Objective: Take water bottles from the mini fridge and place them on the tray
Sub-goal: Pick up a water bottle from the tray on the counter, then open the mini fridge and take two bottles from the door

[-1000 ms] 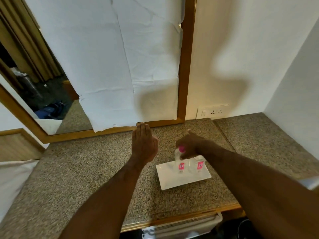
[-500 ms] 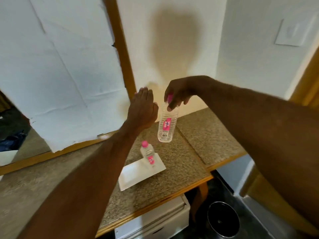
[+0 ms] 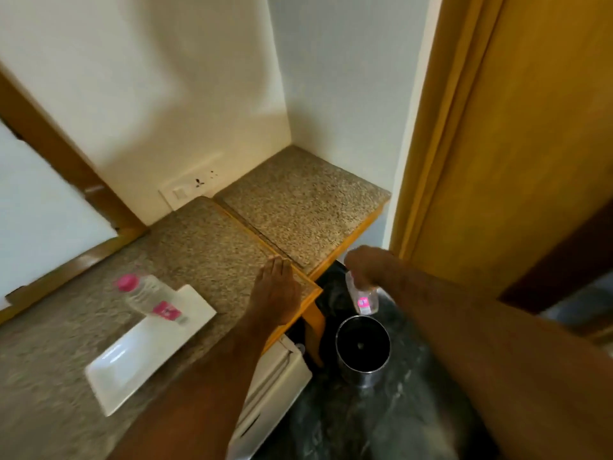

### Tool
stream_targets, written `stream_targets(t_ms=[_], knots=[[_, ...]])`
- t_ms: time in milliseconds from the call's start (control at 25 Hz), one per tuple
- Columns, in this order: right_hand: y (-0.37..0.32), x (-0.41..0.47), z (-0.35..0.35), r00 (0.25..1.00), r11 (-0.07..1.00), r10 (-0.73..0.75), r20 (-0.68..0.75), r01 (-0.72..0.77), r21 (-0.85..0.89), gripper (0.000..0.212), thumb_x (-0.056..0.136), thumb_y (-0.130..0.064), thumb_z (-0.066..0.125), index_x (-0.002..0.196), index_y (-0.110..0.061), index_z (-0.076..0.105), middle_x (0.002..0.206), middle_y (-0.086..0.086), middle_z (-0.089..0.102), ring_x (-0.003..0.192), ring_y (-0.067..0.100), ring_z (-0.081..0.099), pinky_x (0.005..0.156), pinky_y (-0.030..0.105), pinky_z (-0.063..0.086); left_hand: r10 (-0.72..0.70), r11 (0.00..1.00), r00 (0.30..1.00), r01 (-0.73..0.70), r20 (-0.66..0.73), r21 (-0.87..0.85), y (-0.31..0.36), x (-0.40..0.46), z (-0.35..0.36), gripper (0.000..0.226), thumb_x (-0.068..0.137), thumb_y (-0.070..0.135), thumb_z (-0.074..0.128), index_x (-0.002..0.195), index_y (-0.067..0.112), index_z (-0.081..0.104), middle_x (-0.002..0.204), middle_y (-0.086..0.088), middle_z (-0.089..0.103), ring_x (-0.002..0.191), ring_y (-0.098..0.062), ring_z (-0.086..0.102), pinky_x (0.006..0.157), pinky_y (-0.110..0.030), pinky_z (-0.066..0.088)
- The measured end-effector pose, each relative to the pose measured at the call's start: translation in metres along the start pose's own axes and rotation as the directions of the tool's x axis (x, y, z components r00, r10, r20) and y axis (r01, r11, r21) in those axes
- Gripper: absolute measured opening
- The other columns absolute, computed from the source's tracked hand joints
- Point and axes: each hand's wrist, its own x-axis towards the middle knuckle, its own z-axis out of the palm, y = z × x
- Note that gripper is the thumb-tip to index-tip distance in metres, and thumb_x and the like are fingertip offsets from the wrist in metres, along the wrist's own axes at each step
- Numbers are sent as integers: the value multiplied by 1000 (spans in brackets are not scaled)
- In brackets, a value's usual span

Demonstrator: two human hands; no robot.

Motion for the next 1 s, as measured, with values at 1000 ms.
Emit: stream_targets(t_ms=[1000], knots=[[-110,104,377,935,918,-218,-279,294,266,32,75,-3,74,107,-2,71,106,21,72,93,37,70,69,42,59,-168,984,967,176,-192,24,-85,-201,216,59,93,28,41,144,1,29,157,-20,16,143,-37,20,118,-52,10]])
